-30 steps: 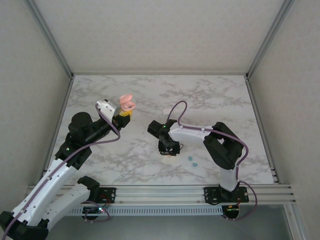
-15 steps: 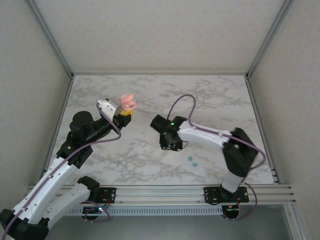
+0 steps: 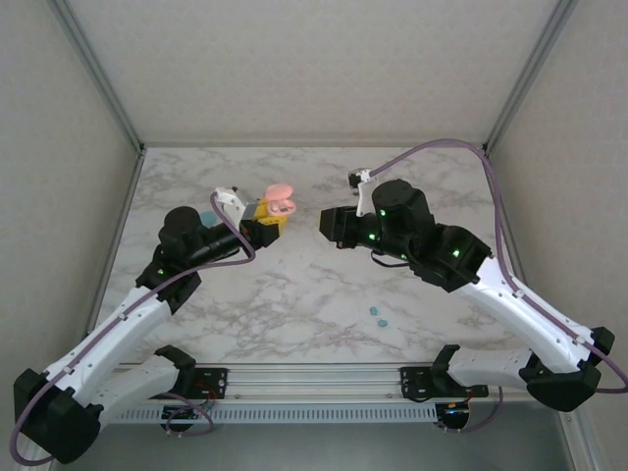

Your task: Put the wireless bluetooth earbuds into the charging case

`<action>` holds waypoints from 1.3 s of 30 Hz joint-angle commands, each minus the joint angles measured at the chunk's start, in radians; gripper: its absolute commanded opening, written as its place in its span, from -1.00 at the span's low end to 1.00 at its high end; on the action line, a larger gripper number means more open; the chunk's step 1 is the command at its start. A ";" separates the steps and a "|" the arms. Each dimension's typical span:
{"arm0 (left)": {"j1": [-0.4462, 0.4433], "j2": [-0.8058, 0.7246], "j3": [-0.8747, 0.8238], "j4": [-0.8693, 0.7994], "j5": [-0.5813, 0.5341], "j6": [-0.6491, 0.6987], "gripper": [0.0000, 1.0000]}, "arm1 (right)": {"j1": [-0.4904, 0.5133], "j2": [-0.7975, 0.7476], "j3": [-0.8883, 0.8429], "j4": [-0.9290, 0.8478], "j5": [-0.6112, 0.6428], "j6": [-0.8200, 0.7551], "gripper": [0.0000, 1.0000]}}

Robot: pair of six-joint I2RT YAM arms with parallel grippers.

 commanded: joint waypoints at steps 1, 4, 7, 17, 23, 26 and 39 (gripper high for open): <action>-0.015 0.005 0.013 0.089 0.078 -0.013 -0.67 | -0.004 0.040 0.046 0.057 -0.074 -0.098 -0.54; -0.018 0.012 0.023 0.077 0.108 -0.005 -0.67 | -0.005 0.074 0.084 0.061 -0.119 -0.127 -0.54; -0.021 0.013 0.038 0.052 0.151 0.009 -0.67 | -0.013 0.096 0.107 0.065 -0.146 -0.143 -0.54; -0.024 0.022 0.065 0.014 0.187 0.023 -0.68 | -0.032 0.157 0.150 0.032 -0.144 -0.176 -0.56; -0.024 0.024 0.080 -0.006 0.196 0.031 -0.68 | -0.033 0.189 0.164 0.013 -0.116 -0.205 -0.56; -0.025 0.021 0.080 -0.006 0.188 0.029 -0.68 | -0.034 0.202 0.177 -0.020 -0.108 -0.227 -0.57; -0.024 0.017 0.079 0.004 0.156 0.029 -0.69 | -0.035 0.203 0.200 -0.100 -0.108 -0.275 -0.57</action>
